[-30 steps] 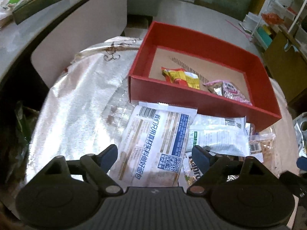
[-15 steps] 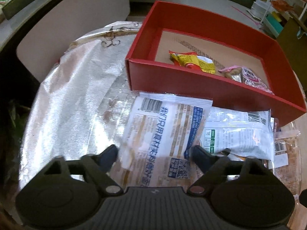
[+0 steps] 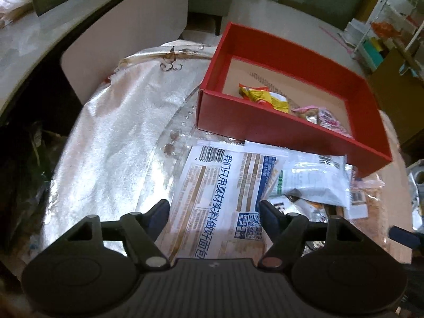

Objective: Organize snacks
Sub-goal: 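Withdraw both tools from the red box back toward the snack pile, then grasp the white-blue bread packet with the left tool while the right tool grasps the brown bread packet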

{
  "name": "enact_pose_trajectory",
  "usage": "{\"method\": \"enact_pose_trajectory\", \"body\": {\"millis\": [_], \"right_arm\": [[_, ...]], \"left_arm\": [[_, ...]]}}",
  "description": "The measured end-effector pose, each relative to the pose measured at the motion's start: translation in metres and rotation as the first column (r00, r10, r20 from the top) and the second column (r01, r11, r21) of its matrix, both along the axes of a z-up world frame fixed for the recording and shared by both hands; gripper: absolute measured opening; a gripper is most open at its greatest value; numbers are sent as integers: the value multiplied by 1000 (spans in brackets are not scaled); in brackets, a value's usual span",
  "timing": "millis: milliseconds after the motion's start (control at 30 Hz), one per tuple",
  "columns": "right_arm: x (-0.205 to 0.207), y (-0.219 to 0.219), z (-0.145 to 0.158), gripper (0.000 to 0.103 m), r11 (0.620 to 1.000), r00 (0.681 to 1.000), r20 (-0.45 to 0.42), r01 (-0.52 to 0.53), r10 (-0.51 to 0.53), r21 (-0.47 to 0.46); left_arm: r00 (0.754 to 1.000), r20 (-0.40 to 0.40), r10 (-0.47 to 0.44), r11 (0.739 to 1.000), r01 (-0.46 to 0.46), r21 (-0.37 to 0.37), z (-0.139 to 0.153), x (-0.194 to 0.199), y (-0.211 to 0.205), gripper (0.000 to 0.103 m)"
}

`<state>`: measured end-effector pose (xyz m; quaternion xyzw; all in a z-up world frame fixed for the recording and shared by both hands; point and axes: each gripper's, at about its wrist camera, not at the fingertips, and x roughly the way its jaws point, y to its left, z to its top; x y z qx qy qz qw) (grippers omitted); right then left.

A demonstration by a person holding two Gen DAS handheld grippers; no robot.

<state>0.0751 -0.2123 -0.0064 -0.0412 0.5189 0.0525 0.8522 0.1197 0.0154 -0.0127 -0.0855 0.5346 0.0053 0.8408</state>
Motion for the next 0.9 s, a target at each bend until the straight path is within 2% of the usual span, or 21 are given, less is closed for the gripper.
{"method": "enact_pose_trajectory", "body": {"millis": [100,167,233,300,400,467,600,700,800,900], "right_arm": [[6,9,-11,80,998,1000,-21,-17,16,-54],[9,11,-19,76,997,999,-40,-13,10,-76],[11,10,-27,74,997,998,-57,-5,1,-82],[13,9,-30,75,996,998,-56,4,-9,-90],[13,8,-30,77,996,998,-55,4,-9,-94],[12,10,-32,84,995,998,-69,-8,1,-98],[12,17,-35,86,992,998,-68,-20,11,-121],[11,19,-36,88,990,998,-66,-25,17,-136],[9,21,-36,88,989,998,-61,-36,28,-144],[9,19,-35,87,991,998,-59,-36,29,-127]], "left_arm": [[1000,3,-18,1000,18,-15,1,-6,1,66],[1000,-3,-30,999,29,-24,1,-5,0,61],[999,-5,-32,998,32,-48,1,-3,0,50],[999,-4,-43,996,42,-74,2,-3,-1,50],[998,-17,-56,998,56,-39,-3,-2,-6,50],[998,-29,-64,998,63,-22,-8,-2,-7,50],[1000,-27,-12,1000,12,10,-14,0,-1,72],[999,-39,-4,1000,5,27,-22,3,-6,74],[1000,-13,-20,997,21,81,-25,4,-17,88],[1000,-9,-14,997,15,75,-20,2,-19,87]]}}
